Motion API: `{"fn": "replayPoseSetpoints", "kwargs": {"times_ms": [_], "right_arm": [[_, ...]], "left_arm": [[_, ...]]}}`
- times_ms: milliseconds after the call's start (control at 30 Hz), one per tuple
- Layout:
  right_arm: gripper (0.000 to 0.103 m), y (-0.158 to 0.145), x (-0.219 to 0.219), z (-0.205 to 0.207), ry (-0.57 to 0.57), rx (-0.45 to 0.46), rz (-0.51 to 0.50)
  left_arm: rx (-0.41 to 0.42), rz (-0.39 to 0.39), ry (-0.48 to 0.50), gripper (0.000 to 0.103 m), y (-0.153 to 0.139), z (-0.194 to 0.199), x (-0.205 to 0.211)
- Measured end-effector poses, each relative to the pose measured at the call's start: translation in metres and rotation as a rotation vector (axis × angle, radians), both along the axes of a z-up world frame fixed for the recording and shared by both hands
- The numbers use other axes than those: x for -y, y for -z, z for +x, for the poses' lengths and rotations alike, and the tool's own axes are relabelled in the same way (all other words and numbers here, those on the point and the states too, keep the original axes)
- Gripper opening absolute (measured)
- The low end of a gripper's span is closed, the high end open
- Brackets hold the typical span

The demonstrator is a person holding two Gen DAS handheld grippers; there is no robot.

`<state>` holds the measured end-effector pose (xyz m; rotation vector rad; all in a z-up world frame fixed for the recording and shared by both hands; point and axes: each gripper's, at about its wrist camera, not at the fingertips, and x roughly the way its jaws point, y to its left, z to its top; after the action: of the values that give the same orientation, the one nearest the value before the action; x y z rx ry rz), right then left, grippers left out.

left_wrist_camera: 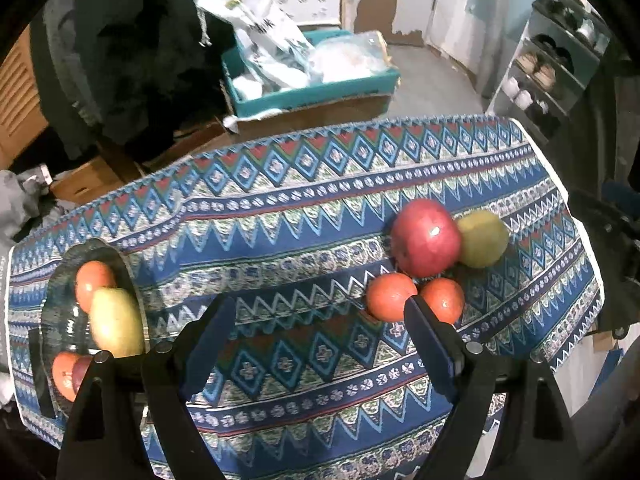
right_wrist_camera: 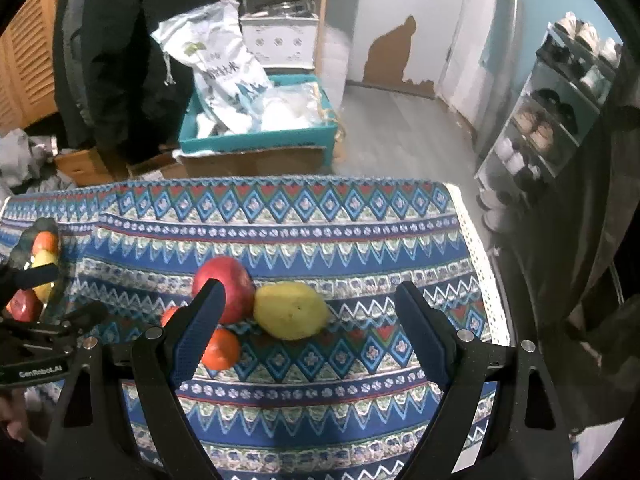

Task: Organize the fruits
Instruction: 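Move the right tool toward a green-yellow mango while the left tool approaches an orange, then close the left tool on the orange while the right tool closes on the mango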

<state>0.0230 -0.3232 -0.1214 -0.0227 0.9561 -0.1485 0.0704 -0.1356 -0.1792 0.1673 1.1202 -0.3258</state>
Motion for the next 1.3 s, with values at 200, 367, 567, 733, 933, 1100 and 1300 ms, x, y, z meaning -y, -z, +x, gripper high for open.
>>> {"fn": "replayPoseSetpoints", "kwargs": {"times_ms": [200, 367, 567, 733, 933, 1100, 1300], "right_arm": [[0.086, 0.022, 0.012, 0.002, 0.022, -0.055, 0.008], [0.086, 0.040, 0.016, 0.005, 0.027, -0.101, 0.012], [0.086, 0.052, 0.018, 0.007, 0.032, -0.131, 0.014], [0.086, 0.058, 0.022, 0.008, 0.042, -0.142, 0.018], [0.086, 0.065, 0.025, 0.010, 0.047, -0.160, 0.020], [0.086, 0.072, 0.026, 0.013, 0.048, -0.175, 0.020], [0.086, 0.080, 0.028, 0.015, 0.053, -0.195, 0.020]], "left_arm": [[-0.037, 0.017, 0.020, 0.087, 0.023, 0.004, 0.014], [-0.070, 0.017, 0.027, 0.087, 0.040, 0.008, 0.022], [-0.113, 0.016, 0.034, 0.087, 0.058, 0.013, 0.028], [-0.133, 0.027, 0.043, 0.087, 0.069, 0.015, 0.035], [-0.160, 0.014, 0.053, 0.087, 0.080, 0.018, 0.043], [-0.183, -0.017, 0.063, 0.087, 0.086, 0.020, 0.049], [-0.195, -0.053, 0.052, 0.086, 0.091, 0.024, 0.053]]}}
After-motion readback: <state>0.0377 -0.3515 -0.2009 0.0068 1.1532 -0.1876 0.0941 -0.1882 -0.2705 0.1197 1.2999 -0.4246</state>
